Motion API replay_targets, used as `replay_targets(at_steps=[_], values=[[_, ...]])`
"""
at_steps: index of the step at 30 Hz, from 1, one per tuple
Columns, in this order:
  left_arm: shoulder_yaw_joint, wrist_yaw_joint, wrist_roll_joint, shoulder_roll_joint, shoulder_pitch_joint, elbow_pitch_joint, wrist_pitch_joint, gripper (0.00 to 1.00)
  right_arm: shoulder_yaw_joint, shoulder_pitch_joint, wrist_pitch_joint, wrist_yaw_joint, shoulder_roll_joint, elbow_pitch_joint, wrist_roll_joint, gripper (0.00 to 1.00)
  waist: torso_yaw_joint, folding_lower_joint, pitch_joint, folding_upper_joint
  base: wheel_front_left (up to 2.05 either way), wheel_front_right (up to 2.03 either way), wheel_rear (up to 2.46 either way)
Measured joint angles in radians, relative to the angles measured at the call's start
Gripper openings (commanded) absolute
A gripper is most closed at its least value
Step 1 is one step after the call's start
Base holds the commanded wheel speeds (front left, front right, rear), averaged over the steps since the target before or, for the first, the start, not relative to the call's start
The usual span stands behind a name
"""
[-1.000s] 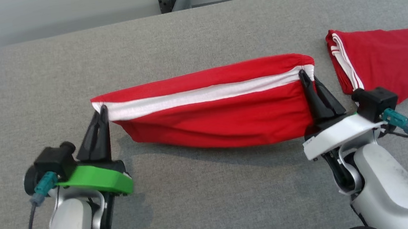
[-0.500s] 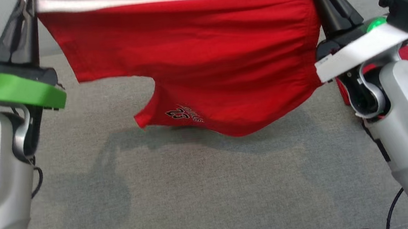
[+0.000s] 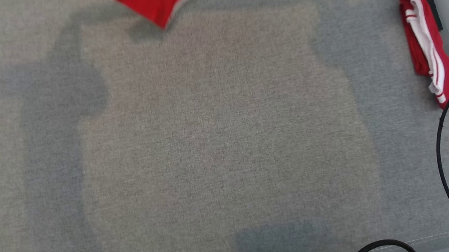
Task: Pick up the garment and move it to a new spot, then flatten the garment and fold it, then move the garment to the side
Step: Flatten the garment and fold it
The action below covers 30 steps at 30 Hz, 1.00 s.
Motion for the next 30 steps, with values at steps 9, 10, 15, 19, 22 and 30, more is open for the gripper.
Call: replay_targets(at_steps=[9, 10, 15, 19, 22, 30], values=[[0.049, -0.011, 0.005, -0.09, 0.315, -0.145, -0.002, 0.0, 0.061, 0.24, -0.009, -0.001, -0.035, -0.001, 0.026, 0.0, 0.026, 0.0, 0.023, 0.0001, 0.0, 0.0, 0.0], [0.06, -0.013, -0.004, -0.11, 0.374, -0.158, -0.003, 0.0, 0.076, 0.291, -0.009, -0.001, -0.043, -0.015, 0.04, 0.0, 0.027, 0.0, 0.014, 0.0001, 0.0, 0.0, 0.0], [0.113, -0.015, -0.034, -0.181, 0.672, -0.176, -0.003, 0.0, 0.154, 0.554, -0.009, -0.001, -0.067, -0.072, 0.129, 0.0, 0.028, -0.0003, -0.045, -0.0002, 0.0, 0.0, 0.0], [0.127, -0.015, -0.049, -0.227, 0.88, -0.158, -0.002, 0.0, 0.222, 0.753, -0.011, -0.001, -0.079, -0.108, 0.199, 0.0, 0.027, -0.0003, -0.103, -0.0003, 0.0, 0.0, 0.0], [0.129, -0.015, -0.059, -0.256, 1.006, -0.151, -0.003, 0.0, 0.259, 0.887, -0.011, -0.001, -0.086, -0.119, 0.248, 0.0, 0.027, -0.0003, -0.153, -0.0003, 0.0, 0.0, 0.0], [0.159, -0.017, -0.066, -0.298, 1.244, -0.14, -0.003, 0.0, 0.391, 1.104, -0.012, -0.001, -0.123, -0.127, 0.295, 0.0, 0.031, -0.0003, -0.281, -0.0005, 0.0, 0.0, 0.0]])
